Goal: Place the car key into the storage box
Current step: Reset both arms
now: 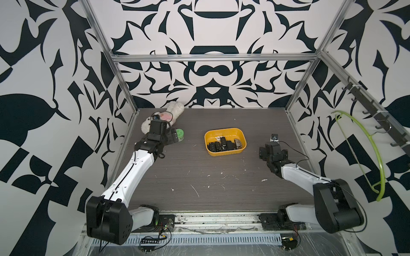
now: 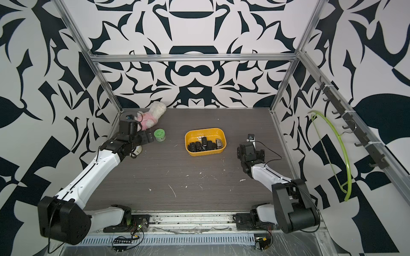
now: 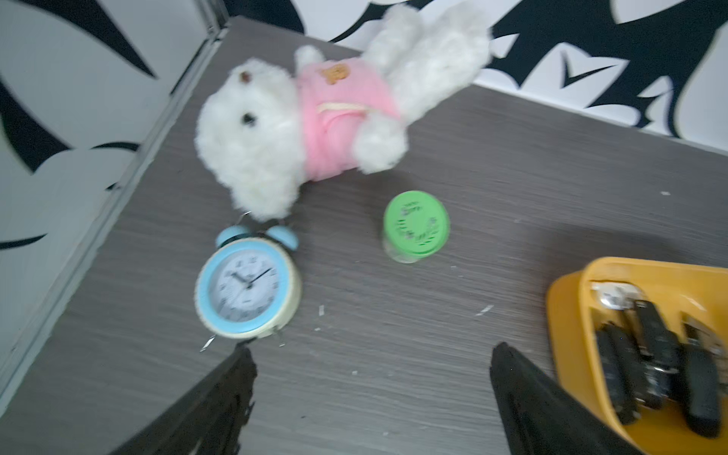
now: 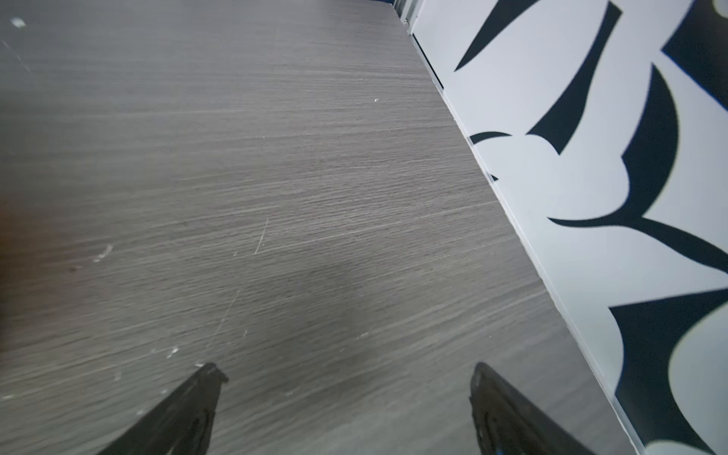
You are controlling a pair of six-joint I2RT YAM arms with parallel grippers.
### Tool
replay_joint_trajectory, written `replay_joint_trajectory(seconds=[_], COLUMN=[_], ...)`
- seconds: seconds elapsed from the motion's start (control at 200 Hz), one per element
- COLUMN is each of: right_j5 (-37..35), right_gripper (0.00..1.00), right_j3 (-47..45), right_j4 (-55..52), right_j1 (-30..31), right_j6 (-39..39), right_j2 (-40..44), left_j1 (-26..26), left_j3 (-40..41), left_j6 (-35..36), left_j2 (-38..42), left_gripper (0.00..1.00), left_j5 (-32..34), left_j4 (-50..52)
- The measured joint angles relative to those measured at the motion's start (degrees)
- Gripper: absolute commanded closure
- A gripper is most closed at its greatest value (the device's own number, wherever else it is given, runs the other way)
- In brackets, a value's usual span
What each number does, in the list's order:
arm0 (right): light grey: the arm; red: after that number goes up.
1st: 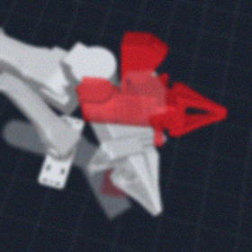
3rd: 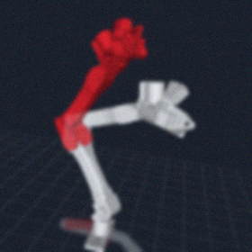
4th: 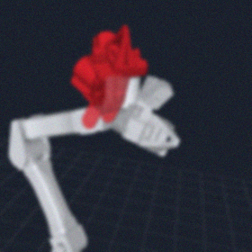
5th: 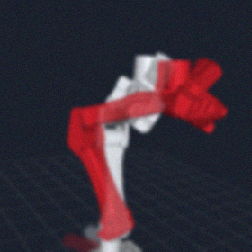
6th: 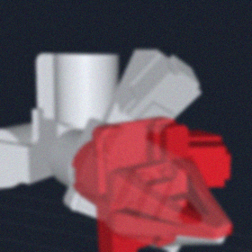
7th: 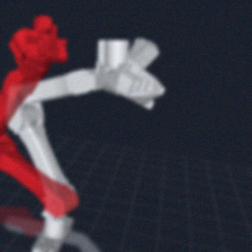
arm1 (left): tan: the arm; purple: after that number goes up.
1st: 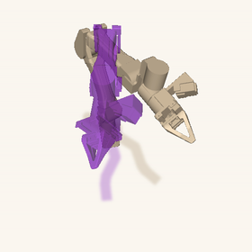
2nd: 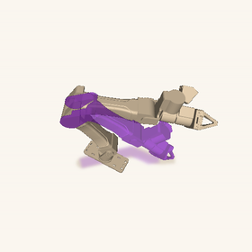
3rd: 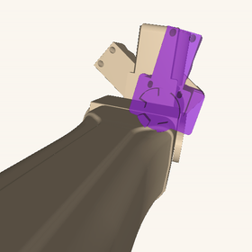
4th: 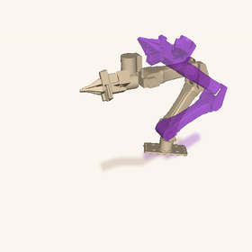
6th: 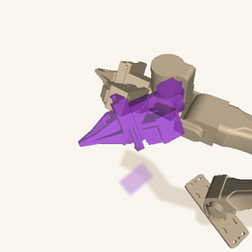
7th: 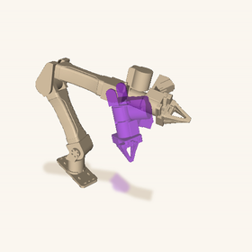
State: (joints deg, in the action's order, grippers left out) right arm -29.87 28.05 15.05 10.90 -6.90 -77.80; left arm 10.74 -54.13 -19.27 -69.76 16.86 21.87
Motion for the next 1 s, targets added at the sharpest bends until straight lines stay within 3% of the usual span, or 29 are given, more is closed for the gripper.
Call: replay_joint_trajectory(seconds=[0.14, 0.215, 0.375, 0.485, 0.66, 1.0], right_j5=[-0.8, -1.1, 0.3, 3.5, 7.3, 9.3], right_gripper=[0.0, 0.0, 0.0, 0.0, 0.0, 0.0], right_j3=[-3.0, -6.3, -9.0, -9.1, -9.0, -8.9], right_j4=[14.2, 23.4, 29.4, 35.2, 35.4, 35.4], right_j1=[0.0, 0.0, -0.6, -2.4, -4.3, -4.4], right_j6=[3.5, 4.6, 5.6, 5.9, 5.8, 5.7], right_j2=[-5.8, -8.1, -9.3, -11.1, -11.9, -11.9], left_j1=[-6.3, -6.8, -6.7, -6.7, -6.9, -7.0], left_j3=[11.9, 18.4, 27.8, 29.8, 32.5, 33.2], left_j6=[3.4, 5.6, 10.7, 12.9, 14.8, 14.9], left_j2=[0.4, -0.2, -6.1, -11.0, -18.6, -19.0], left_gripper=[0.01, 0.01, 0.01, 0.01, 0.01, 0.01], left_j5=[-0.4, -0.4, 0.1, 0.0, -1.5, -1.7], left_j4=[-10.8, -18.2, -36.6, -47.2, -65.1, -72.0])
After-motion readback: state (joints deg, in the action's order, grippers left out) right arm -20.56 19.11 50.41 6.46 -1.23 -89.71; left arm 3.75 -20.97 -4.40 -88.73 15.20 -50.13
